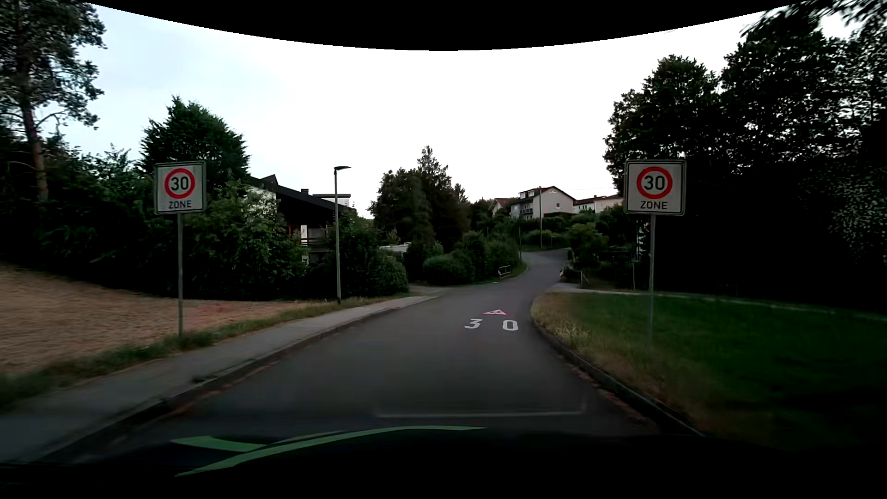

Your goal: Follow the waypoints while adhering to traffic rules and regulations

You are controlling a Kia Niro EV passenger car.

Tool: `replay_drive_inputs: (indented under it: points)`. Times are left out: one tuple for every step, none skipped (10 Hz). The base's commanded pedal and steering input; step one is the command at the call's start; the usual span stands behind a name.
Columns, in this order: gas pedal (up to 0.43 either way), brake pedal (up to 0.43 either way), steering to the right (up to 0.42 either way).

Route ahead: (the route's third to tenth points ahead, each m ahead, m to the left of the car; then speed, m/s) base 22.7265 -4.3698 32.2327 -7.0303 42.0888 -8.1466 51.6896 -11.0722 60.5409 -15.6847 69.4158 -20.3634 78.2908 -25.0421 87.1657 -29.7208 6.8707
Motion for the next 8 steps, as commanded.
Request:
replay_drive_inputs:
  points:
    - [0.047, 0.0, 0.021]
    - [0.047, 0.0, 0.024]
    - [0.047, 0.0, 0.024]
    - [0.047, 0.0, 0.026]
    - [0.047, 0.0, 0.029]
    - [0.047, 0.0, 0.031]
    - [0.039, 0.0, 0.035]
    - [0.028, 0.0, 0.04]
